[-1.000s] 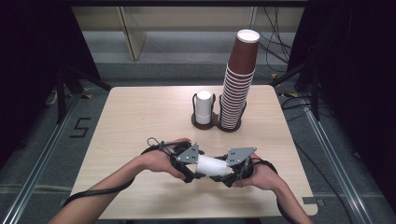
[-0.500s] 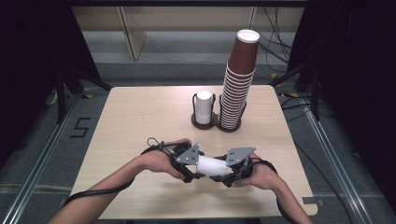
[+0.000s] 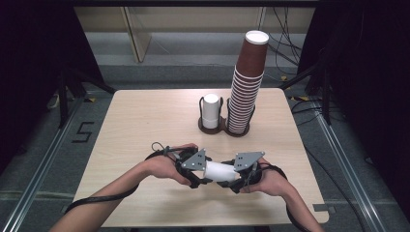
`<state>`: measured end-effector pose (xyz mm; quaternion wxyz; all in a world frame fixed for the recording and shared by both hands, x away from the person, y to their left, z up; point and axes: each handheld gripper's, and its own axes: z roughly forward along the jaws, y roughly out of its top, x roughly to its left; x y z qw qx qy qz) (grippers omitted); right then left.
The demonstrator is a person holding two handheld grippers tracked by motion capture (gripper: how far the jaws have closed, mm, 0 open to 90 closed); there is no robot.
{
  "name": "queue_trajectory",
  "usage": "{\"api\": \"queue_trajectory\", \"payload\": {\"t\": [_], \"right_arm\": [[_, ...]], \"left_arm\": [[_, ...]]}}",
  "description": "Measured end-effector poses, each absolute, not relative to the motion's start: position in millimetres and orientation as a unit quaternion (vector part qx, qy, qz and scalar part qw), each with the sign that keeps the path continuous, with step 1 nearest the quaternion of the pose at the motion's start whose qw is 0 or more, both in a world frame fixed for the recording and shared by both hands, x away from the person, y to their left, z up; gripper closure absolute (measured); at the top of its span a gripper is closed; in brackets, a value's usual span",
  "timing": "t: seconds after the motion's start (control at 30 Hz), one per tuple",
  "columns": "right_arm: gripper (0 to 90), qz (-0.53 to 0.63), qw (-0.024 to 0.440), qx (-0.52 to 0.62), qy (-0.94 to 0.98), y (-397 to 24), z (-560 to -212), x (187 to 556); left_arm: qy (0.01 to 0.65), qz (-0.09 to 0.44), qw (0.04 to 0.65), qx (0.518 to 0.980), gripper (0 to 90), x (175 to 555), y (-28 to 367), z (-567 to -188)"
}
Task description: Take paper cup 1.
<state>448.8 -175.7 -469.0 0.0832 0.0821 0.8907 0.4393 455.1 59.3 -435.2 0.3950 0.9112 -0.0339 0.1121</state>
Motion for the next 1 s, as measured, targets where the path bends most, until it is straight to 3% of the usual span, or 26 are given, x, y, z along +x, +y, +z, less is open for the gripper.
{"api": "queue_trajectory", "payload": {"t": [0.37, 0.73, 1.0], "right_arm": [[31.2, 0.44, 0.085, 0.084, 0.89, -175, -469, 450], [17.2, 0.415, 0.087, 0.102, 0.9, -169, -470, 449], [15.4, 0.397, 0.112, 0.1, 0.905, -171, -471, 450]], "left_arm": [[-0.037, 0.116, 0.385, 0.915, 34.1, 455, 58, -432], [-0.046, 0.133, 0.346, 0.927, 34.5, 455, 54, -420], [-0.069, 0.145, 0.263, 0.951, 34.3, 456, 49, -406]]}}
